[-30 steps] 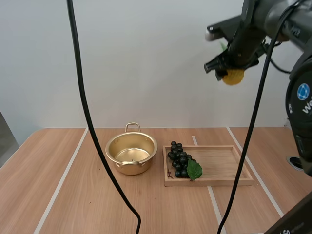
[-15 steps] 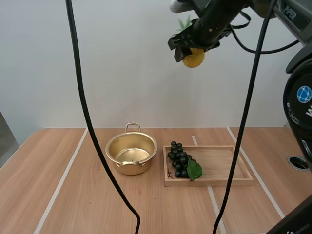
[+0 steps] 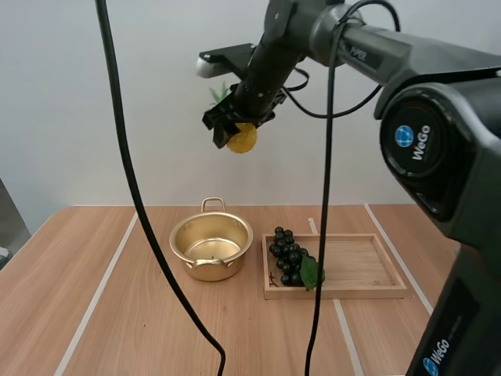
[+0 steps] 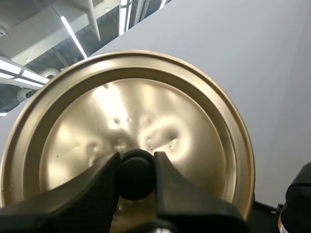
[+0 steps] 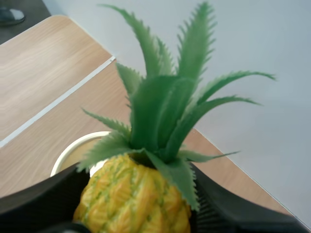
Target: Open the pot, put the pineapple inside, and close it
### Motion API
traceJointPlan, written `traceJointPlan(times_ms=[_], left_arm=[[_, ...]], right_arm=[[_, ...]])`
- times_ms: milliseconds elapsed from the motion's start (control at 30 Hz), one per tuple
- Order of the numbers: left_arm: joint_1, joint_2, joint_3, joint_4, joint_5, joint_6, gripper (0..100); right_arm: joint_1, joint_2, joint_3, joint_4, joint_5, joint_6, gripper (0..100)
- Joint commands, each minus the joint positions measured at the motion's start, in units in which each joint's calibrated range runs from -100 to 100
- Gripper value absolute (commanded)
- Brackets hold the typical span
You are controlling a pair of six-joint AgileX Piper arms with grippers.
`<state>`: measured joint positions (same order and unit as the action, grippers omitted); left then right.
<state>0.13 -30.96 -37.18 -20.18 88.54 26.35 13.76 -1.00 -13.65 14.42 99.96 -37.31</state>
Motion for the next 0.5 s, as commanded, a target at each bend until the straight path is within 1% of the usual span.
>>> traceJointPlan(times_ms=[0,200,300,467], left_arm=[[0.06,-0.3,-0.4,-0.3,-1.8,0.0,0],[0.06,-0.3,-0.4,0.7,-1.0,0.0,0],[0.06,-0.3,-0.4,1.9,-0.7,0.0,0],[0.06,-0.3,-0.4,2.1,0.3,0.0,0]], right_arm=[[1.3,2.1,-0.6,-0.3,0.0,-1.1,0],[3.1,8.0,-0.6,-4.3,0.0,-1.0,0],[3.7,10.7,-0.6,-4.4,0.0,-1.5,0],[3.9,14.3,-0.6,-4.9,0.0,-2.1,0]])
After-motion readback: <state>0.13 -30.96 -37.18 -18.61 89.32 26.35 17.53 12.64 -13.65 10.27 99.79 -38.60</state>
